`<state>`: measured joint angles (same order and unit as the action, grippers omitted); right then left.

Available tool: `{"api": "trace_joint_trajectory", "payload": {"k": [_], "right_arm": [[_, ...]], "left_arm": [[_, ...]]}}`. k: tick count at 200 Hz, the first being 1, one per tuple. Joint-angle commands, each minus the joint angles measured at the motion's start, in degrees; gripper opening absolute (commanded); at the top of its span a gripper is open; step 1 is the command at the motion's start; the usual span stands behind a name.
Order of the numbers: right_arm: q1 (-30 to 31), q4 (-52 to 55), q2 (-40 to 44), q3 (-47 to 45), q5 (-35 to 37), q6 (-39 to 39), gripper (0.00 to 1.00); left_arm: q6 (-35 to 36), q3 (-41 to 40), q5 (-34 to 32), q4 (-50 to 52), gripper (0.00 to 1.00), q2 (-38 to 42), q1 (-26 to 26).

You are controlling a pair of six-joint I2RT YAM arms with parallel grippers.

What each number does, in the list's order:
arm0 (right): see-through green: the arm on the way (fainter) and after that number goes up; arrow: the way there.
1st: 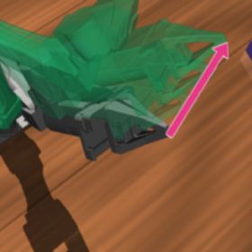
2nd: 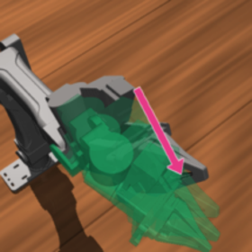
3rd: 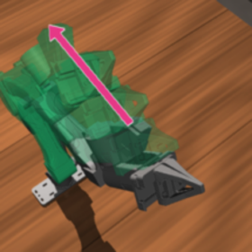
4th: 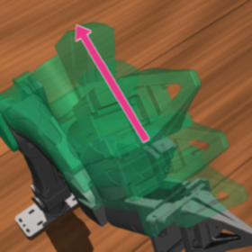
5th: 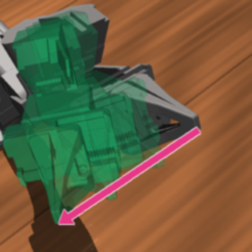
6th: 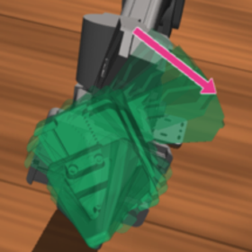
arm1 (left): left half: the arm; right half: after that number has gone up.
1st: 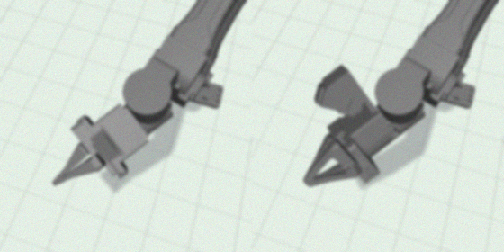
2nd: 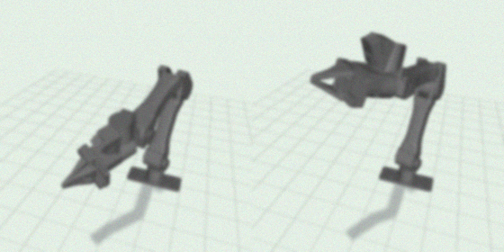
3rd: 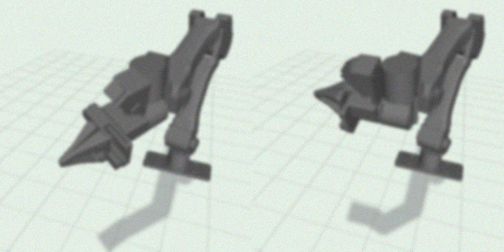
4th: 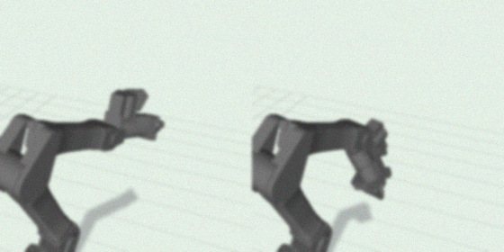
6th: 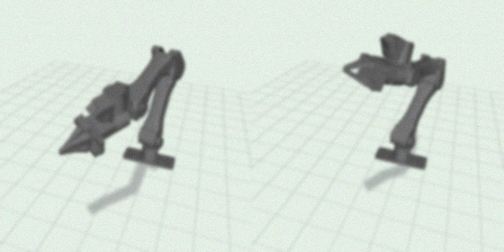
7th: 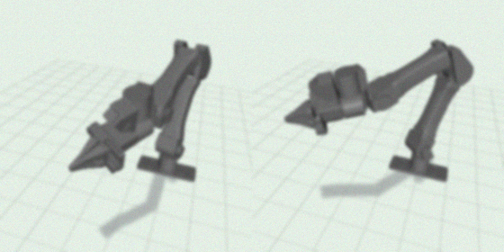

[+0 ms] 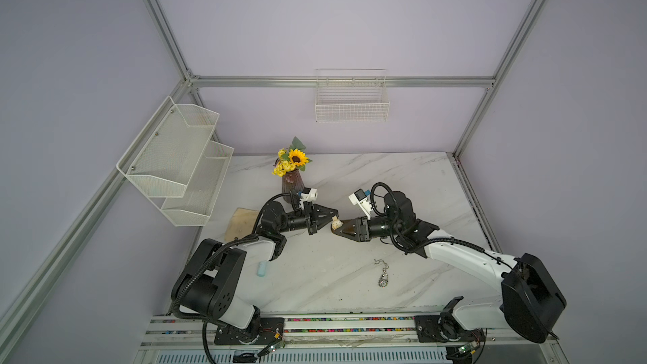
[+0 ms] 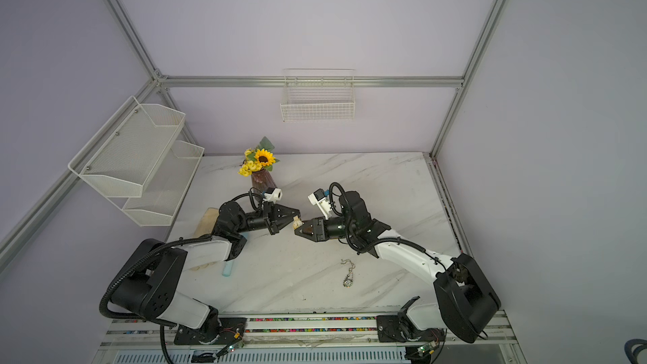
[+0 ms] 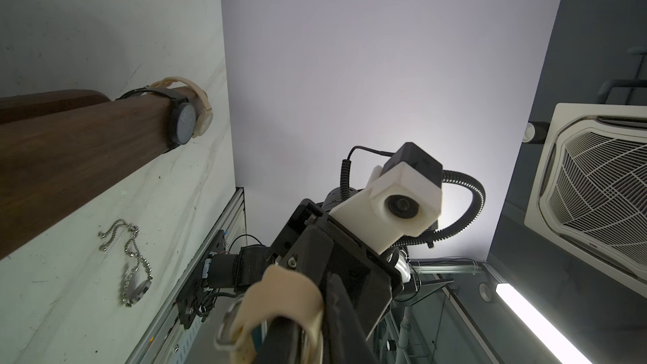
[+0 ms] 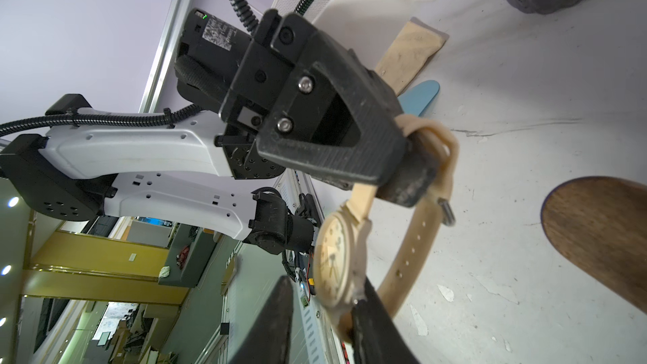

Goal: Place watch on stand
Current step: Pick up the watch at the center of the board, then place the watch on the stand.

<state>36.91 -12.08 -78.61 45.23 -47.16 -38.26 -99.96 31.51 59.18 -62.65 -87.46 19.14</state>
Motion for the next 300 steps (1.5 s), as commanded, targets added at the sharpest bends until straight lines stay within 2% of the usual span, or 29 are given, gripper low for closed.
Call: {"api": "trace_joint_trajectory", "payload": {"k": [1, 76, 96, 126, 172, 208, 237, 259, 300], "right_arm": [[0.8, -6.4, -2.4, -2.9, 1.1, -5.6, 0.3], [5.6, -14.6, -10.7, -4.3, 7.5, -11.9, 0.23], [6.2, -12.3, -10.2, -3.8, 10.1, -11.5, 0.23], [6.5, -3.3, -9.1, -2.3, 15.4, -8.3, 0.31], [6.5, -2.3, -8.9, -3.7, 19.3, -8.7, 0.41], [6.5, -2.0, -8.6, -3.5, 20.7, -8.4, 0.5], [6.4, -2.8, -7.6, -4.0, 20.6, -8.8, 0.5], [6.4, 0.3, -3.3, -3.8, 20.3, -7.2, 0.5], [4.8, 12.2, 7.2, -0.4, 24.1, -3.5, 0.49]], "left_arm": [[0.7, -2.0, -1.1, -2.5, 0.17, -0.3, -0.8], [10.1, -3.2, -0.9, 8.8, 0.16, -0.8, -3.1], [13.7, -2.7, -1.3, 13.4, 0.16, -1.3, -3.3], [17.8, -1.1, -2.1, 17.4, 0.14, -3.7, -3.4], [10.9, -1.4, -0.5, 6.9, 0.13, -7.0, -3.4], [8.9, -2.7, 0.0, 5.2, 0.13, -5.6, -3.4], [8.5, -2.0, -0.3, 5.2, 0.13, -5.0, -3.4], [8.2, -1.4, -0.4, 5.6, 0.13, -6.8, -3.4], [-0.4, -2.1, -0.9, -9.4, 0.12, -14.0, -3.3]]}}
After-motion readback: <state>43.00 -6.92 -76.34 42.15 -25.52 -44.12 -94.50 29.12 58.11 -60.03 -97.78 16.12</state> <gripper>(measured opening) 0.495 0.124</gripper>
